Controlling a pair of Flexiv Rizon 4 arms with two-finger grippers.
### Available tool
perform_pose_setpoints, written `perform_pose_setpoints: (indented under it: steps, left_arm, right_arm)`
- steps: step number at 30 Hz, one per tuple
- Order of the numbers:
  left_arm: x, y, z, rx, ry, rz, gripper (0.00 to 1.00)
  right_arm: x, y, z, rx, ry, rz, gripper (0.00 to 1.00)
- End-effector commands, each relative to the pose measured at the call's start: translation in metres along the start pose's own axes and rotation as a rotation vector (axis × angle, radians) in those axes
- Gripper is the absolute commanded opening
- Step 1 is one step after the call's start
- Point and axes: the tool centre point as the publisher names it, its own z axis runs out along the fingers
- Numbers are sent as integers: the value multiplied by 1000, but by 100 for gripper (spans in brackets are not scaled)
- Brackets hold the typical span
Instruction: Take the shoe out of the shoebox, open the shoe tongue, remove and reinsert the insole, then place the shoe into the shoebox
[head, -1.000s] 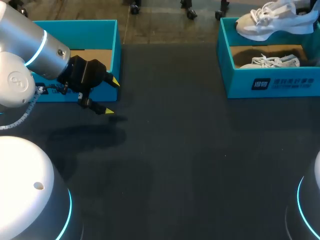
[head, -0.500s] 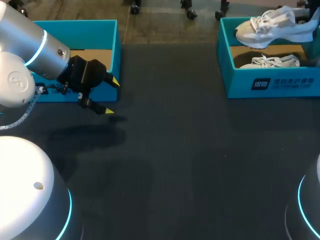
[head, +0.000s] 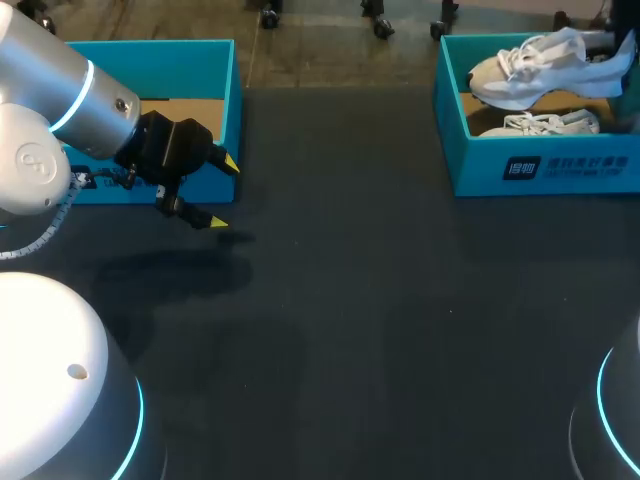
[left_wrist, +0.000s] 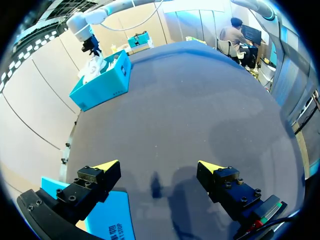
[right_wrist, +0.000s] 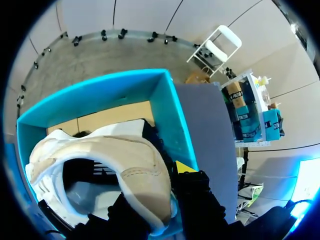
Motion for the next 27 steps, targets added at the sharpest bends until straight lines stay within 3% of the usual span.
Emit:
perform_pose_setpoints:
  steps: [1, 27]
  left_arm:
    - [1, 0, 0, -1, -1, 1, 100]
    - [1, 0, 0, -1, -1, 1, 100]
  right_arm:
    - [2, 6, 4, 13, -12, -2, 0]
    - [14, 31, 33, 8, -34, 0, 0]
